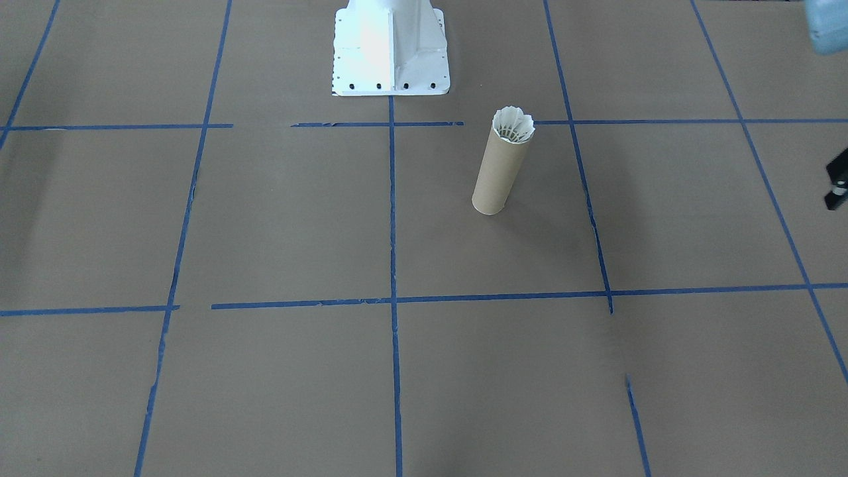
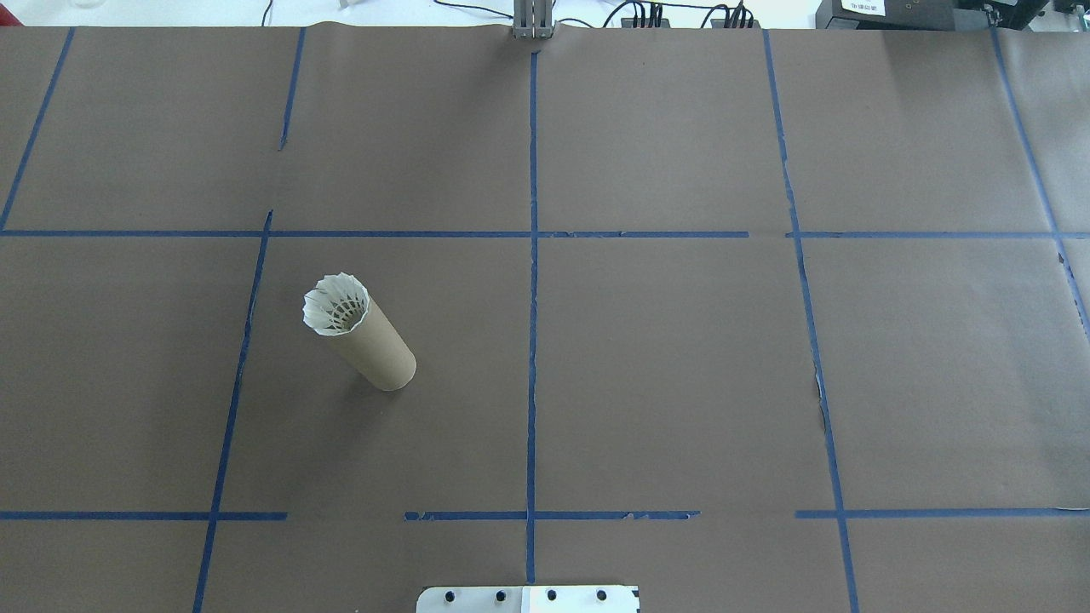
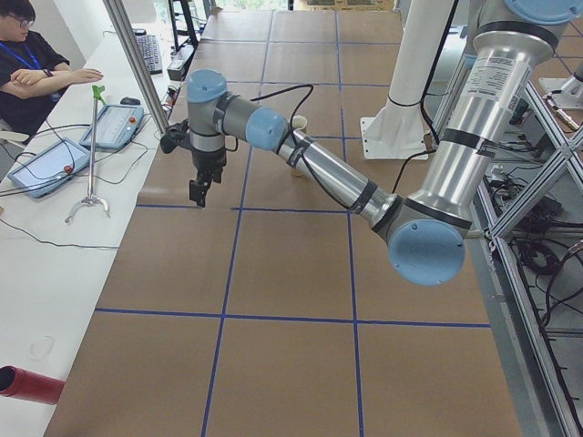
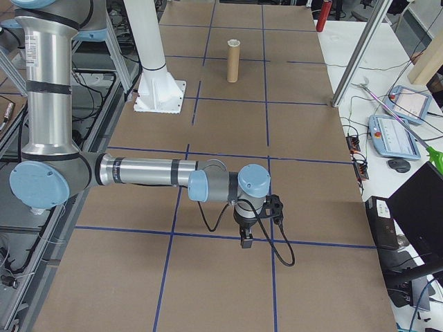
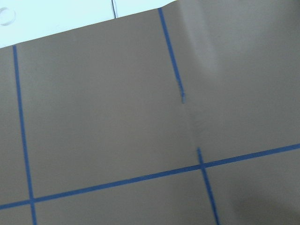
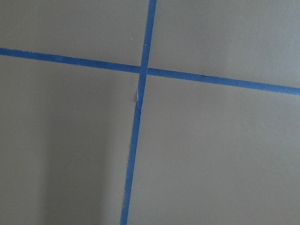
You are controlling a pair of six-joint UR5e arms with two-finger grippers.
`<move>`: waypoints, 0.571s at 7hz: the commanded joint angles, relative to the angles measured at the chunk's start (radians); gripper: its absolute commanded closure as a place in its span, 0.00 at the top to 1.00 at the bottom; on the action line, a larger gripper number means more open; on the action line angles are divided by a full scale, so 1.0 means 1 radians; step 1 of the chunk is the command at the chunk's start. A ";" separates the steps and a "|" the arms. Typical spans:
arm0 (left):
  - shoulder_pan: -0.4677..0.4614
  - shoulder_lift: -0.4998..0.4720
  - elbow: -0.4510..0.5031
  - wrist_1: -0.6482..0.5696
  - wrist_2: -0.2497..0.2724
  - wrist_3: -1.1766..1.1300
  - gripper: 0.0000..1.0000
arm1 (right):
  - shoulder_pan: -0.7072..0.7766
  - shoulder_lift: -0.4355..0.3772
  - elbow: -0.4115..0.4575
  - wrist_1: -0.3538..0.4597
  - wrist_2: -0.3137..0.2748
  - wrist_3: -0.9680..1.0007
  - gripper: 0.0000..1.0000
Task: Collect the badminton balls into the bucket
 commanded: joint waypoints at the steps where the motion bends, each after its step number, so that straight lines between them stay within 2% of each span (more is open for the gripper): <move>1: -0.099 0.165 0.128 -0.159 -0.088 0.166 1.00 | 0.000 0.000 0.000 0.000 0.000 0.000 1.00; 2: -0.100 0.258 0.127 -0.195 -0.124 0.157 1.00 | 0.000 0.000 0.000 0.000 0.000 0.000 1.00; 4: -0.103 0.297 0.176 -0.192 -0.133 0.157 1.00 | 0.000 0.000 0.000 0.000 0.000 0.000 1.00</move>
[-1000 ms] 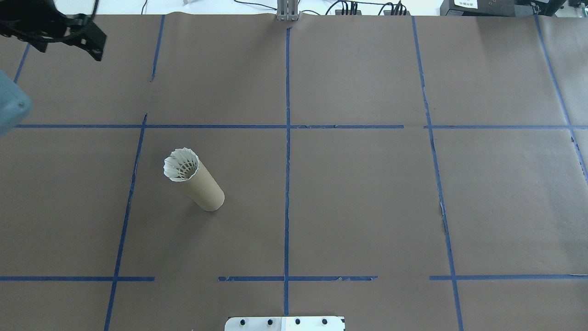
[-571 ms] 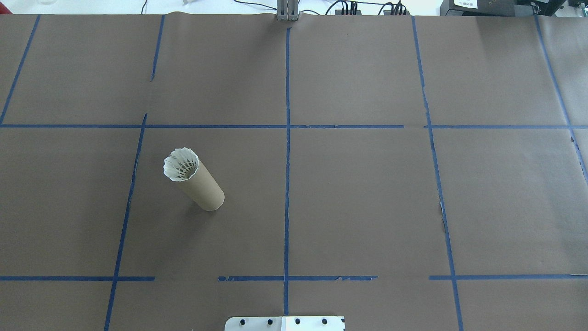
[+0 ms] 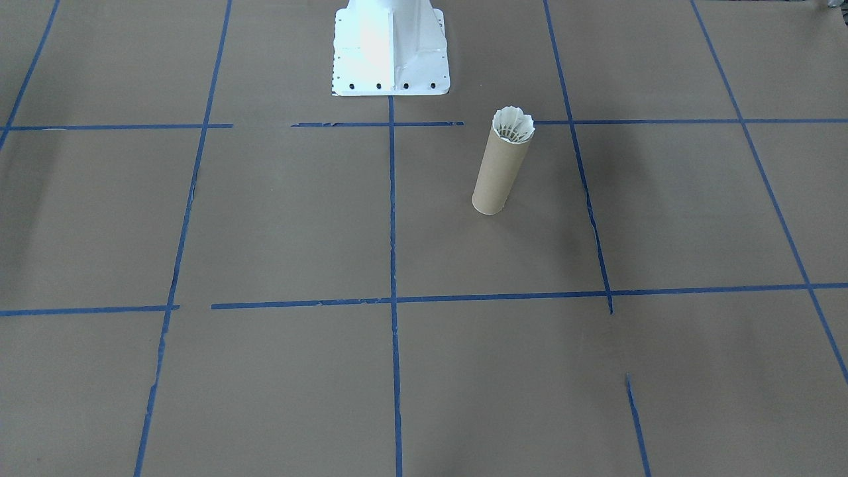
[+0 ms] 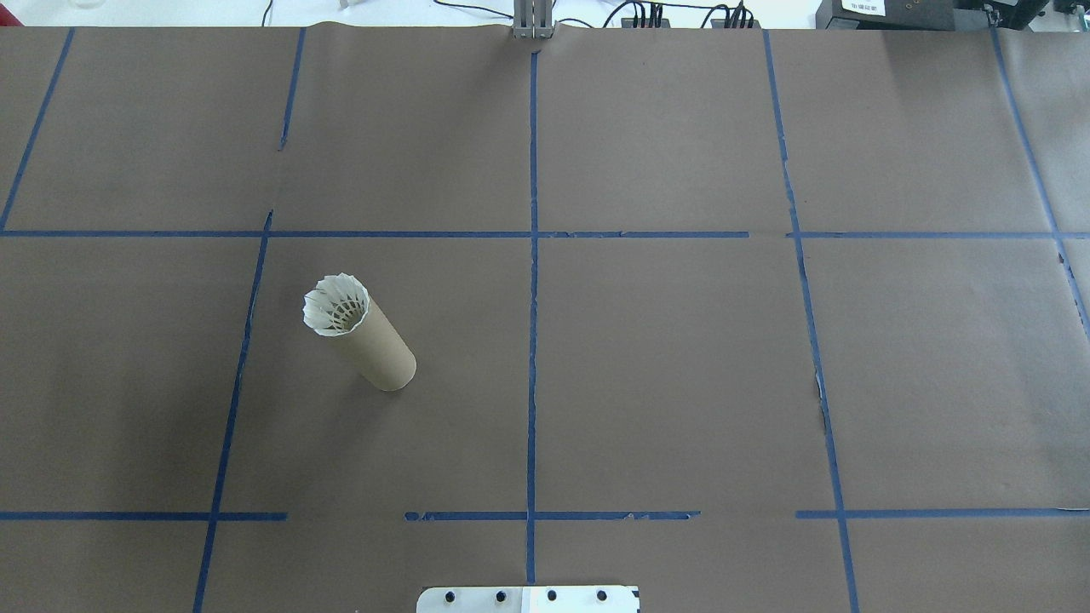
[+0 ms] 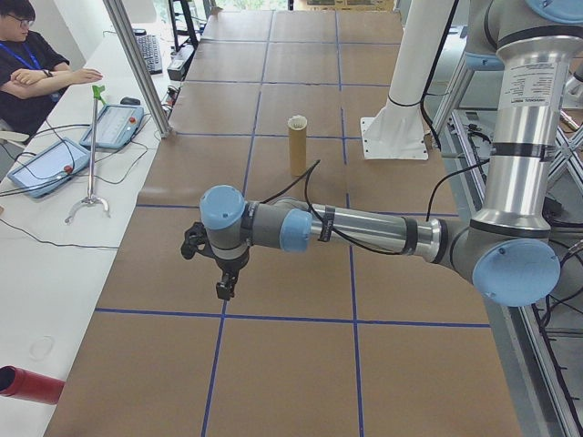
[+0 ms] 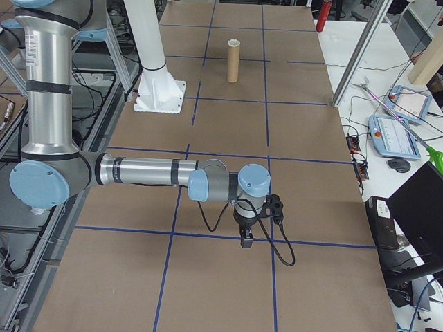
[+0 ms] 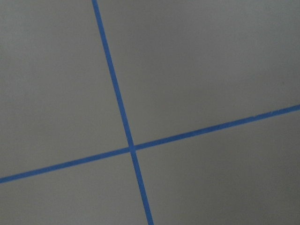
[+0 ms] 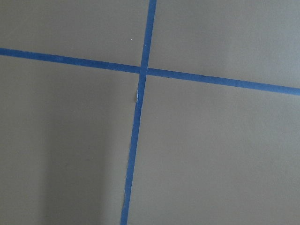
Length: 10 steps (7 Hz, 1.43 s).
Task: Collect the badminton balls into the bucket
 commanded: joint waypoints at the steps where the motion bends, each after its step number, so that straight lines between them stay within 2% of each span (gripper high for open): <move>1: -0.031 0.037 0.027 0.001 -0.009 -0.001 1.00 | 0.000 0.000 0.002 0.000 0.000 0.000 1.00; 2: -0.072 0.039 0.021 0.001 0.001 0.001 1.00 | 0.000 0.000 0.000 0.000 0.000 0.000 1.00; 10: -0.075 0.056 -0.011 0.001 0.005 -0.007 1.00 | 0.000 0.000 0.000 0.000 0.000 0.000 1.00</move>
